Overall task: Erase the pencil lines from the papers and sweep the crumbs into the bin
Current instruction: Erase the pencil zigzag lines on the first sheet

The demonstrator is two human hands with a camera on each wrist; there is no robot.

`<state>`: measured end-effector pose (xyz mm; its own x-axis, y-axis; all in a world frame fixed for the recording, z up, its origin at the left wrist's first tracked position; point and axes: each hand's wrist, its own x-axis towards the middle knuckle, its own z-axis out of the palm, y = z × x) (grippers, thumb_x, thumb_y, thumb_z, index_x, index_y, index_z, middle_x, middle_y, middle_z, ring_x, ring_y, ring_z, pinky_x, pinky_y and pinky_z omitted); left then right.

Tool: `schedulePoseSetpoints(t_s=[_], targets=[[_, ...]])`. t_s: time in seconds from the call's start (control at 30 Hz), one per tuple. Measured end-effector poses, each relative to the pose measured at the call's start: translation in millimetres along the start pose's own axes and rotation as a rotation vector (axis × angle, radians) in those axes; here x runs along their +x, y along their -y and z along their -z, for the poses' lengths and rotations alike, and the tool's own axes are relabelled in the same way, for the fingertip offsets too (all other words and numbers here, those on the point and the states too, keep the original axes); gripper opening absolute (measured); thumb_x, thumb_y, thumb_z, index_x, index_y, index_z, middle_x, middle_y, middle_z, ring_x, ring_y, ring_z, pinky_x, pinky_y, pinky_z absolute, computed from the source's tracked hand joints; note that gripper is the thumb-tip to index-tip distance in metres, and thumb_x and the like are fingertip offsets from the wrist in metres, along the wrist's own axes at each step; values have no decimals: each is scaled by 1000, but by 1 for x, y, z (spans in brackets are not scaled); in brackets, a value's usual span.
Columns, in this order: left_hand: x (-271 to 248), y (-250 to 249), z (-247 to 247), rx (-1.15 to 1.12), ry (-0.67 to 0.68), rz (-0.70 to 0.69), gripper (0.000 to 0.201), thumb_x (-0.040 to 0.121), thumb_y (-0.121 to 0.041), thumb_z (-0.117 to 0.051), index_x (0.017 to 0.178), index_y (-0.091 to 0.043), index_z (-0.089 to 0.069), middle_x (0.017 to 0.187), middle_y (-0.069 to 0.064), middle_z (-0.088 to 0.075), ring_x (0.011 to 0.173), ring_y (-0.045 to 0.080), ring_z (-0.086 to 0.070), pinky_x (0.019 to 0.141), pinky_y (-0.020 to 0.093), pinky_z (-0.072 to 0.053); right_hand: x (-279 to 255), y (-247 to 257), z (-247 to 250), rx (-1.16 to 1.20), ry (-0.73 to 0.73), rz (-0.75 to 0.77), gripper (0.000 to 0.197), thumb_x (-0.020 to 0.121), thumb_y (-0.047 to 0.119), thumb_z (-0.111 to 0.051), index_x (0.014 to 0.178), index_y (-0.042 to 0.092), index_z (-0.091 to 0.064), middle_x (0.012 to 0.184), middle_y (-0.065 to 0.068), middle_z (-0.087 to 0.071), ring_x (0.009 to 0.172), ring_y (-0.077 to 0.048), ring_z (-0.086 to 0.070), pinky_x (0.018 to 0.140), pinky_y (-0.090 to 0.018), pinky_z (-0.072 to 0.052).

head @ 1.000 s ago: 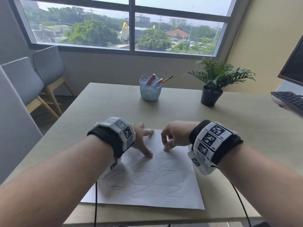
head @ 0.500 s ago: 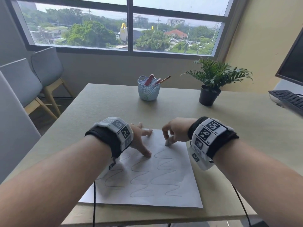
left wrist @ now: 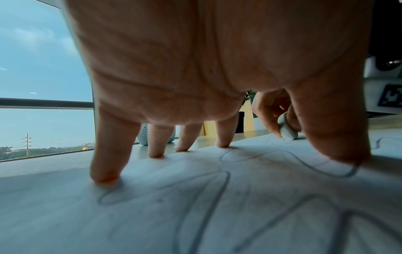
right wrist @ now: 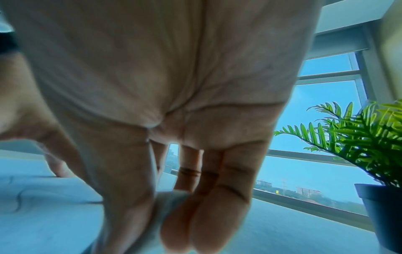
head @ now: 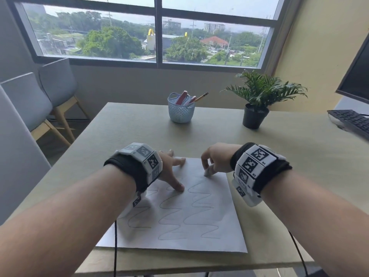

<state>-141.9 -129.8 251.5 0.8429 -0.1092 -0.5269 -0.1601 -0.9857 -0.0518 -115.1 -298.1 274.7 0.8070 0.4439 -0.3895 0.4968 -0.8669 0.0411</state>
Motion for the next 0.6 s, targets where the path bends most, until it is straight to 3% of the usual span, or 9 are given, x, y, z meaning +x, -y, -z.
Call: schedulePoseSetpoints(t_s=[0.13, 0.23, 0.33, 0.43, 0.53, 0.6], targets=[[0, 0, 0, -4, 6, -3, 100, 74, -73, -58, 149, -45, 1, 160, -5, 10, 147, 24, -5, 115, 45, -11, -10, 3, -8, -13, 26, 23, 20, 90, 26, -65, 107, 15, -66, 100, 0, -58, 86, -18, -52, 68, -25, -39], [-2, 0, 0, -20, 0, -3, 101, 73, -72, -60, 150, -44, 0, 160, -5, 9, 146, 24, -7, 115, 43, -12, -11, 3, -7, -10, 44, 35, 21, 88, 32, -67, 104, 18, -67, 104, 0, -62, 87, -18, -54, 68, -26, -43], [-3, -1, 1, -45, -15, 8, 102, 71, -70, -63, 150, -44, -5, 157, -5, 3, 141, 26, -24, 113, 41, -23, -5, 1, -3, 12, 5, -12, 25, 88, 36, -66, 107, 19, -65, 111, -2, -64, 89, -17, -53, 71, -27, -42], [-4, -1, 0, -41, -8, 13, 102, 70, -72, -63, 150, -44, -4, 151, -6, -8, 132, 24, -35, 108, 40, -32, -6, 6, -5, 7, -11, -15, 24, 92, 30, -62, 111, 16, -64, 110, -2, -63, 87, -17, -50, 66, -24, -37], [-5, -2, 1, -12, -5, 16, 102, 72, -74, -59, 150, -42, -2, 150, -7, -11, 131, 23, -35, 107, 38, -32, -16, 11, -14, 10, 2, 31, 19, 92, 28, -61, 108, 16, -65, 97, 2, -57, 84, -17, -50, 54, -22, -34], [-7, -4, 1, 10, -22, 15, 100, 75, -73, -56, 152, -38, -1, 150, -7, -13, 133, 21, -32, 105, 37, -29, -18, 14, -14, 6, 14, 48, 19, 91, 28, -63, 106, 16, -66, 96, 2, -59, 84, -17, -51, 54, -22, -35]])
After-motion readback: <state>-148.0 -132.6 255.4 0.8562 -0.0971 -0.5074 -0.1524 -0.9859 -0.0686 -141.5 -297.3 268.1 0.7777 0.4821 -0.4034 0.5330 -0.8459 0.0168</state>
